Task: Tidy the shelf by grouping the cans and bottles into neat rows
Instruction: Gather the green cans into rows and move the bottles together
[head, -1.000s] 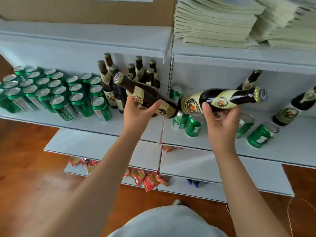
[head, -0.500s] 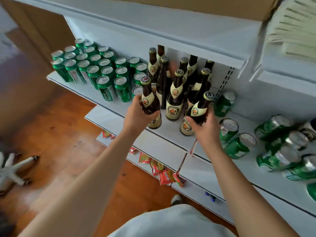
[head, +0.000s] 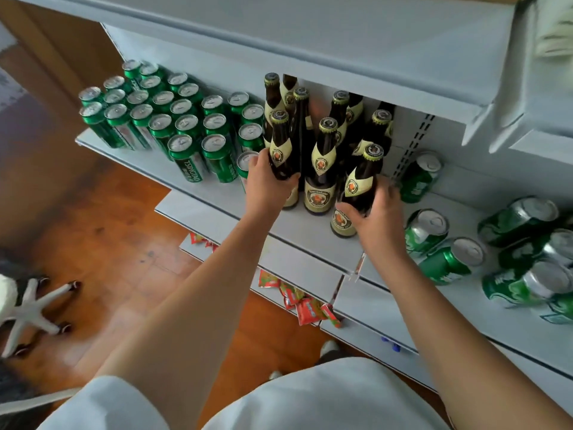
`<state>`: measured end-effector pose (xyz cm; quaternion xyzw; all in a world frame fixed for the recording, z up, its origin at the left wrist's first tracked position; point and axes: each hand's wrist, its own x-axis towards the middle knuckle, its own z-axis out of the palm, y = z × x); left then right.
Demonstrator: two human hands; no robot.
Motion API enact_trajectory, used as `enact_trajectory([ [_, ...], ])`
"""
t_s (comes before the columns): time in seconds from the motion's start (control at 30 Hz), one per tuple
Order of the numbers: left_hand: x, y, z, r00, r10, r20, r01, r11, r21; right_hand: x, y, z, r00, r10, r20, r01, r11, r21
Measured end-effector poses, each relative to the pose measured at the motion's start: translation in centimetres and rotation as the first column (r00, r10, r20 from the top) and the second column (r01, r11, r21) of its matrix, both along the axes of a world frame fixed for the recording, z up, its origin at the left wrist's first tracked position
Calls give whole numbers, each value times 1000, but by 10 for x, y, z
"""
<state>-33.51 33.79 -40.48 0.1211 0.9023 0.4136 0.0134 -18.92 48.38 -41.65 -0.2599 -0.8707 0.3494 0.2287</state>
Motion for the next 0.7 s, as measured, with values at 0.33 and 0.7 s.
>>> enact_trajectory([
  [0.33, 5, -6, 9, 1000, -14, -8, 14, 1000, -6, -3, -10, 6, 999, -38, 38, 40, 998, -49],
  [0.7, 228, 94, 42, 822, -524, -223, 570, 762, 307, 144, 76, 85, 787, -560, -261, 560, 824, -79],
])
